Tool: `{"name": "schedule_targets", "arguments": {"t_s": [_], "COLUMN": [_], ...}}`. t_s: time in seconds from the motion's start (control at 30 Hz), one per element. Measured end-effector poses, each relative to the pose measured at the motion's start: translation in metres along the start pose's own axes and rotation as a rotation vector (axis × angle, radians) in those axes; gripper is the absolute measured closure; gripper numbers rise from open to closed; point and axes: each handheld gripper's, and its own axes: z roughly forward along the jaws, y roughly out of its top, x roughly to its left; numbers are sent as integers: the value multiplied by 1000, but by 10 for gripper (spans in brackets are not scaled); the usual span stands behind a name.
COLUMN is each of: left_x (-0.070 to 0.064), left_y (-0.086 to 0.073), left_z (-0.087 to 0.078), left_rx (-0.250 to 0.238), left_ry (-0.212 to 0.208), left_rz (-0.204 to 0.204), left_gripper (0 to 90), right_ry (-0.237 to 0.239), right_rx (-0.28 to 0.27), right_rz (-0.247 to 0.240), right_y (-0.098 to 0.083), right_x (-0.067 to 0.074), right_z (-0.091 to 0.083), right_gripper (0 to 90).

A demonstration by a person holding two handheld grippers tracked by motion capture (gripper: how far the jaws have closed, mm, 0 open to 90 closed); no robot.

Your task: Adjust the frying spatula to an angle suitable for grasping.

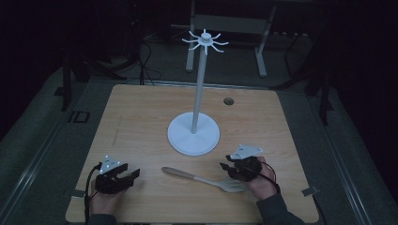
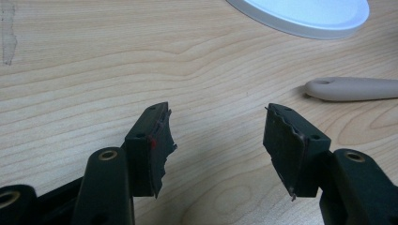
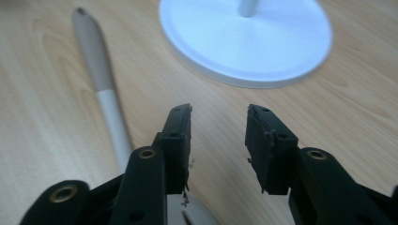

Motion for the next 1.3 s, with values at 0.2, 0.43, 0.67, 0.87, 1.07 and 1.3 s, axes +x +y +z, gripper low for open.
{"name": "schedule_targets", "arguments": {"t_s": [0.2,0.43,0.67,0.87,1.07,1.3], "left_x": [0,0,2,2,2,2], "left_y": [0,0,0,0,0,0], "left_z": [0,0,-1,-2,-1,-1], "left_rx": [2,5,1,-7,-5,-1], "left_ry": [0,0,7,13,12,16], "left_rz": [0,0,-16,-11,-19,-19], "left_gripper": [417,417,420,427,427,427], "right_ry": [57,102,155,187,200,204], "right_rx": [55,101,155,218,262,270], "right_rz": [-54,-93,-136,-166,-170,-211], "right_y": [11,21,25,26,24,24], "right_x": [15,30,44,55,56,59], "right_z": [13,25,41,58,71,74], "right_gripper": [652,686,672,699,704,752]}}
